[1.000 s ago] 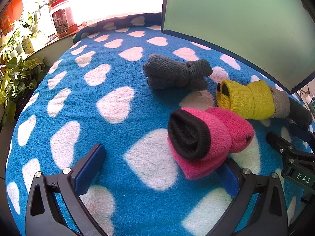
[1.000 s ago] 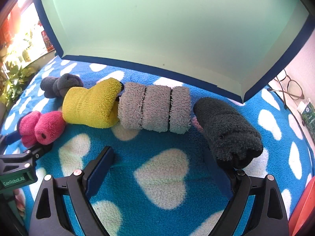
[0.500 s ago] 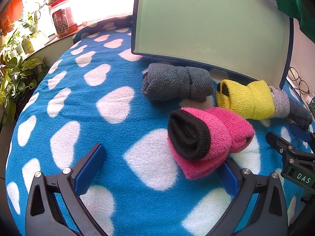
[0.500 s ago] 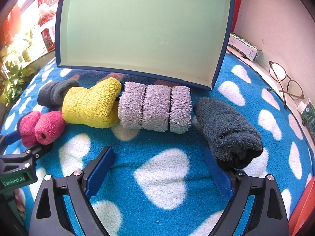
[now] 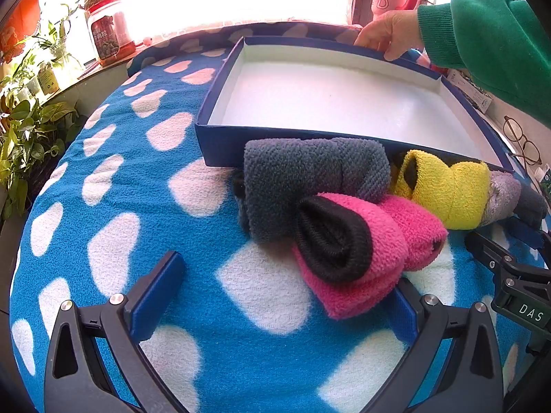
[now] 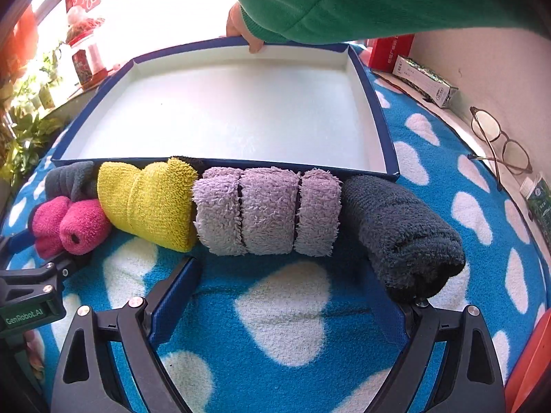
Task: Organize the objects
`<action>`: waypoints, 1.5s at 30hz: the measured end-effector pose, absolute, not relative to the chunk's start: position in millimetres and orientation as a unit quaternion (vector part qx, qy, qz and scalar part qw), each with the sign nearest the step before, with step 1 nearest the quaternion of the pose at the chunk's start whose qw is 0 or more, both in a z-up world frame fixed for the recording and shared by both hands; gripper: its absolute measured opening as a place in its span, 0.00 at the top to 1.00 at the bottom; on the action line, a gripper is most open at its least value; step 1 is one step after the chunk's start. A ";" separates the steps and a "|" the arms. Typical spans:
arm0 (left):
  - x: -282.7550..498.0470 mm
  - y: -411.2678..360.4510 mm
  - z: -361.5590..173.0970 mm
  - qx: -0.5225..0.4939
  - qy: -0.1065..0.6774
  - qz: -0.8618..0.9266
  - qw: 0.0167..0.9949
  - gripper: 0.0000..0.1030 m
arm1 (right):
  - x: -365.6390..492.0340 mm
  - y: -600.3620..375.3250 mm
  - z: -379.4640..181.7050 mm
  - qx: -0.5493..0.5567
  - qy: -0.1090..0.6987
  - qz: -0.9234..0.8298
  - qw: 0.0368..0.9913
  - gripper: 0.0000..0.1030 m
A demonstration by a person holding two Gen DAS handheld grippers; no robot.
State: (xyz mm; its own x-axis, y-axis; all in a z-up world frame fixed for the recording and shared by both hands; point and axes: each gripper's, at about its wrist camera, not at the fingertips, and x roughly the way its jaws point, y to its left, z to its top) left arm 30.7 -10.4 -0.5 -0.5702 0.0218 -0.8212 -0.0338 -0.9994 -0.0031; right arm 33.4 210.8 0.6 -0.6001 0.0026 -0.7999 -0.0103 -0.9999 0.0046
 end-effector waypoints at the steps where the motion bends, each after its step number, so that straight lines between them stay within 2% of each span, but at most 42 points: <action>1: 30.7 -10.2 -0.5 -0.463 0.007 0.886 0.016 0.00 | 33.6 211.0 0.9 -0.447 0.004 0.894 0.004 0.00; 45: 30.9 -11.2 -0.7 -0.463 0.006 0.886 0.015 0.00 | 32.0 212.2 -0.3 -0.451 0.004 0.892 -0.001 0.00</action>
